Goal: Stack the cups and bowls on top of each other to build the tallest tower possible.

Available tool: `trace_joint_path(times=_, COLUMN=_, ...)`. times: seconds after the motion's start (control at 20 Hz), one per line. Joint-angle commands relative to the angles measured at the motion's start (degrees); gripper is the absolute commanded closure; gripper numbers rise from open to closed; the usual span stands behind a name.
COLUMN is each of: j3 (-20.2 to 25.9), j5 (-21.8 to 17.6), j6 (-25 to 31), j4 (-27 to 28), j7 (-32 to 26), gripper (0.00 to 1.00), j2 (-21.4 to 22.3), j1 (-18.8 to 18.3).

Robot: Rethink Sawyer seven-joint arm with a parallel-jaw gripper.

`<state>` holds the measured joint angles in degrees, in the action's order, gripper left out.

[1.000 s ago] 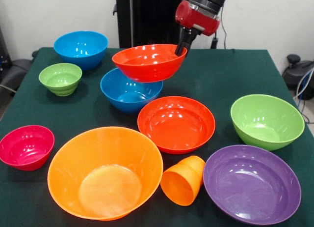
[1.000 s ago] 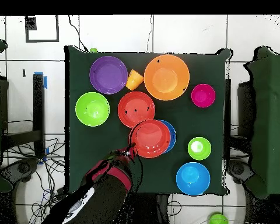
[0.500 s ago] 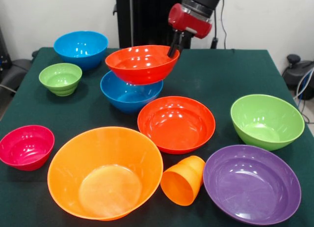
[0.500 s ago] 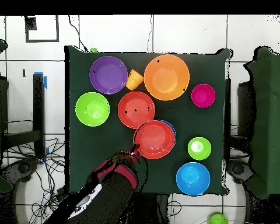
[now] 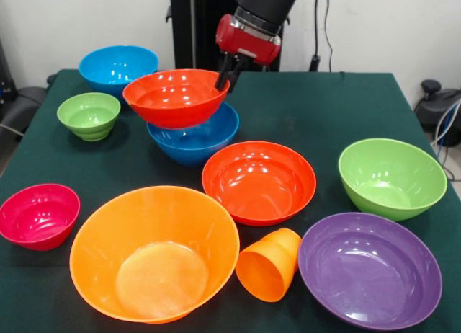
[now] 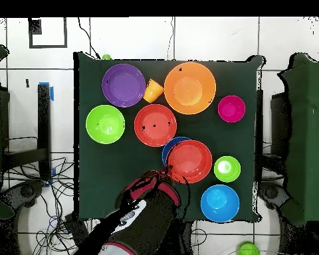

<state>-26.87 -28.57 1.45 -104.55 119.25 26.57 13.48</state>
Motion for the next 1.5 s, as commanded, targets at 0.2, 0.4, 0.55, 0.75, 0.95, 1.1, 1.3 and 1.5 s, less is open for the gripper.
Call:
trace_joint_path(times=0.2, j3=10.08, j5=-3.57, j6=-1.72, j4=0.45, j7=1.18, gripper=1.0, j2=-3.84, j1=-1.48)
trace_joint_path(times=0.4, j3=13.21, j5=-4.83, j6=-1.14, j4=-0.56, j7=-0.06, gripper=0.0, j2=-2.58, j1=-4.04)
trace_joint_path(times=0.55, j3=13.41, j5=-5.13, j6=-1.03, j4=-0.69, j7=0.42, gripper=0.0, j2=-2.46, j1=-4.16)
trace_joint_path(times=0.75, j3=13.47, j5=-5.59, j6=-0.89, j4=-0.66, j7=1.07, gripper=0.0, j2=-2.38, j1=-4.14)
trace_joint_path(times=0.95, j3=14.42, j5=-5.27, j6=0.11, j4=-0.85, j7=1.19, gripper=0.0, j2=-1.1, j1=-5.01)
trace_joint_path(times=1.1, j3=15.91, j5=-4.98, j6=4.71, j4=-1.83, j7=-0.79, gripper=0.0, j2=1.2, j1=-6.44)
trace_joint_path(times=1.3, j3=20.3, j5=-3.94, j6=12.59, j4=-2.64, j7=-4.87, gripper=0.0, j2=3.39, j1=-9.91)
trace_joint_path(times=1.5, j3=19.7, j5=-5.69, j6=6.7, j4=-2.92, j7=-0.93, gripper=1.0, j2=2.86, j1=-9.26)
